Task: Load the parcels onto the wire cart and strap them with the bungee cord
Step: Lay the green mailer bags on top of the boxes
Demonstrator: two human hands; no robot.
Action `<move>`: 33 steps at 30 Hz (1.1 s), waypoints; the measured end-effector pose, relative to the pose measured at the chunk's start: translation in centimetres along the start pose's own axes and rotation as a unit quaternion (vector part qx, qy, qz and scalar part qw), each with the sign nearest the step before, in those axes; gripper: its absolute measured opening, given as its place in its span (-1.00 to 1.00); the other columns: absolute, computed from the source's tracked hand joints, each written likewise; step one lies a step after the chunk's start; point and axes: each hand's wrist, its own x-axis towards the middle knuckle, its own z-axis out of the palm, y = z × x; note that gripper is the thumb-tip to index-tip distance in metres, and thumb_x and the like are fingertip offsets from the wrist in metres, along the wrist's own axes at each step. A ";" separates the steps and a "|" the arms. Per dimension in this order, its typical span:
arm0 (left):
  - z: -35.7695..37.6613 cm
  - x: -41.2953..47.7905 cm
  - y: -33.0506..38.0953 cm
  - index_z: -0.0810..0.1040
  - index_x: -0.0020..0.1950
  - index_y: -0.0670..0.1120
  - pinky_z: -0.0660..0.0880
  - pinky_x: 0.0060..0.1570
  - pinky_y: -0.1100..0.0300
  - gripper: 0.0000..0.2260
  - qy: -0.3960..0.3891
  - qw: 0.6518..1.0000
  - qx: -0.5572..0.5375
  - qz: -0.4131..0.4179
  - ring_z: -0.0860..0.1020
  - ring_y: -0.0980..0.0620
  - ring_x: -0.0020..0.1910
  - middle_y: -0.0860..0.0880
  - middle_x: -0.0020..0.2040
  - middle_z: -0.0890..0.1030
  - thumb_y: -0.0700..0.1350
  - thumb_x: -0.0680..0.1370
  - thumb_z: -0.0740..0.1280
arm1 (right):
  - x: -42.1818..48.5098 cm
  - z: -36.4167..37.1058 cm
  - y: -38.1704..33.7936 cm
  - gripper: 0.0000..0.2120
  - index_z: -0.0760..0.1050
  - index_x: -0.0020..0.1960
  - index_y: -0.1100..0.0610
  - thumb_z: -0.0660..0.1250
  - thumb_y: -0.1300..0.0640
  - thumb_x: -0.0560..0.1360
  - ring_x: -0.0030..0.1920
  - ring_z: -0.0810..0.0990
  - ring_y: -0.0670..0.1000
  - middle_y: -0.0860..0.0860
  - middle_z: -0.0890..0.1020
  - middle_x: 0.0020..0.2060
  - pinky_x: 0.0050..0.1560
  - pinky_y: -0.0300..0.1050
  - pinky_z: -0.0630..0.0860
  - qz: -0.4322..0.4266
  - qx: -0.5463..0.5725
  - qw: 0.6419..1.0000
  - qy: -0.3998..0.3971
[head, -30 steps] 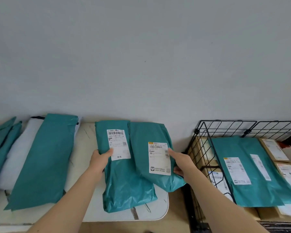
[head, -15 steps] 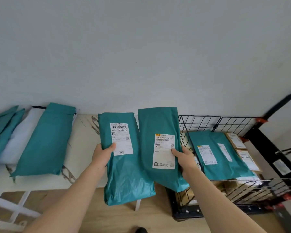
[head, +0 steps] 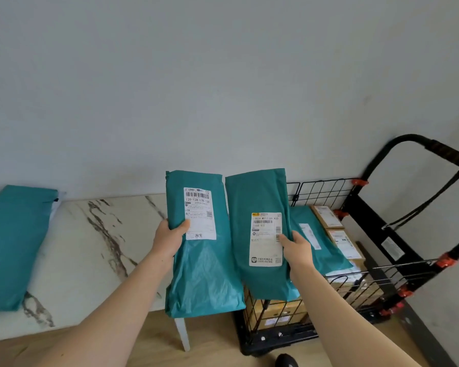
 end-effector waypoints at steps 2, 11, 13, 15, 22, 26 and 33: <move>3.7 1.3 0.3 0.39 0.29 -0.21 0.48 0.02 0.04 -0.67 0.001 1.000 0.003 0.003 0.55 -0.11 0.06 -0.12 0.17 0.56 -0.15 0.56 0.30 | 3.1 -2.1 -0.5 -0.81 0.51 0.14 0.17 0.16 0.20 0.60 -0.05 0.57 0.09 0.05 0.62 -0.06 0.01 0.02 0.56 -0.004 -0.003 1.000 0.004; 23.2 6.4 0.3 0.38 0.19 -0.14 0.50 -0.01 -0.01 -0.76 -0.004 0.999 0.003 -0.047 0.56 -0.12 0.01 -0.10 0.07 0.57 -0.16 0.56 0.31 | 18.7 -13.7 -1.6 -0.73 0.49 0.24 0.10 0.13 0.14 0.60 0.01 0.60 0.14 0.05 0.63 0.01 -0.02 0.02 0.56 0.000 -0.087 0.996 0.026; 26.4 7.2 -0.4 0.38 0.18 -0.13 0.52 0.03 -0.04 -0.77 -0.004 0.998 0.008 -0.062 0.57 -0.13 0.03 -0.11 0.09 0.57 -0.16 0.56 0.31 | 21.8 -16.1 -1.3 -0.73 0.46 0.27 0.11 0.11 0.16 0.62 0.02 0.58 0.13 0.07 0.60 0.02 -0.03 0.00 0.55 0.004 -0.099 0.994 0.037; 28.9 7.9 -1.2 0.40 0.17 -0.12 0.52 0.02 -0.03 -0.80 0.006 0.997 0.010 -0.078 0.57 -0.13 0.02 -0.10 0.08 0.58 -0.17 0.56 0.31 | 24.6 -17.9 -0.7 -0.72 0.46 0.27 0.12 0.11 0.18 0.62 0.02 0.57 0.13 0.09 0.59 0.04 -0.06 -0.04 0.53 0.021 -0.100 0.994 0.043; 33.0 11.1 -4.9 0.43 0.28 -0.13 0.49 0.17 -0.13 -0.70 0.045 0.987 0.013 -0.156 0.57 -0.18 0.09 -0.15 0.17 0.59 -0.16 0.56 0.31 | 32.4 -19.9 2.6 -0.80 0.47 -0.08 0.09 0.09 0.22 0.61 -0.22 0.52 0.10 0.06 0.56 -0.27 -0.24 -0.09 0.42 0.144 -0.082 0.986 0.010; 33.4 12.6 -7.0 0.41 0.32 -0.14 0.50 0.12 -0.08 -0.67 0.057 0.979 -0.002 -0.196 0.56 -0.17 0.09 -0.16 0.18 0.58 -0.19 0.56 0.31 | 34.3 -18.7 3.8 -0.81 0.48 0.03 0.09 0.09 0.21 0.61 -0.13 0.56 0.12 0.06 0.58 -0.21 -0.20 -0.07 0.47 0.192 -0.080 0.977 -0.043; 35.1 14.9 -10.8 0.43 0.24 -0.09 0.49 0.14 -0.10 -0.73 0.069 0.966 -0.005 -0.247 0.57 -0.17 0.09 -0.13 0.14 0.59 -0.18 0.56 0.32 | 37.7 -17.9 6.9 -0.78 0.48 0.15 0.13 0.10 0.19 0.61 -0.09 0.57 0.07 0.04 0.60 -0.12 -0.12 -0.03 0.53 0.218 -0.125 0.965 -0.079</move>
